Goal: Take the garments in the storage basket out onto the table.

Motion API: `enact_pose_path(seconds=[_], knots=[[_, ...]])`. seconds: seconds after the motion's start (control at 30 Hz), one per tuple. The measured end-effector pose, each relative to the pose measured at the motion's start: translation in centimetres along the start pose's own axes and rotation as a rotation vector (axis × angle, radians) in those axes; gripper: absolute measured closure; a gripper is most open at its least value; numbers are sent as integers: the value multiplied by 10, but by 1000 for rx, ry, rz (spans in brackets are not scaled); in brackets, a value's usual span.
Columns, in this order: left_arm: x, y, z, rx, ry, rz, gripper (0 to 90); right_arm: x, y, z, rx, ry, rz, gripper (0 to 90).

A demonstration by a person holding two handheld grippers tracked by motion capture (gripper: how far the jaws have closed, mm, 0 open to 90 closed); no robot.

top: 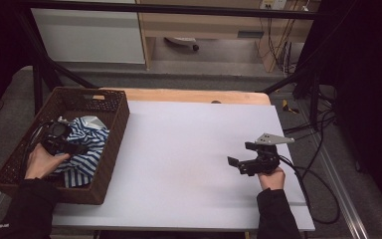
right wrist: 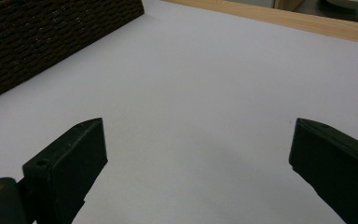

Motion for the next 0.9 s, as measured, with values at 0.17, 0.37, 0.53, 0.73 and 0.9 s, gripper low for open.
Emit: enact_pose_path(seconds=[0.17,0.37,0.53,0.73,0.9], knots=[[6,-1,2,0,1,-46,97,0,0,0,4,-1,3,45],[15,-3,4,15,-1,-115,127,0,0,0,3,-2,1,45],[19,-5,5,8,-11,-147,165,0,0,0,1,-2,3,45],[24,-6,6,22,0,-180,226,0,0,0,-1,-1,-2,45],[29,-8,9,53,11,-207,253,0,0,0,1,-1,-1,45]])
Point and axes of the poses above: each handheld gripper's, and its own axes: x roughly forward along the jaws, y roughly out of its top, z roughly to its right, the point moved 1 cm from there along x, roughly forward along the jaws, and after that the axes turned 12 degrees about y, right-handed, at the moved point
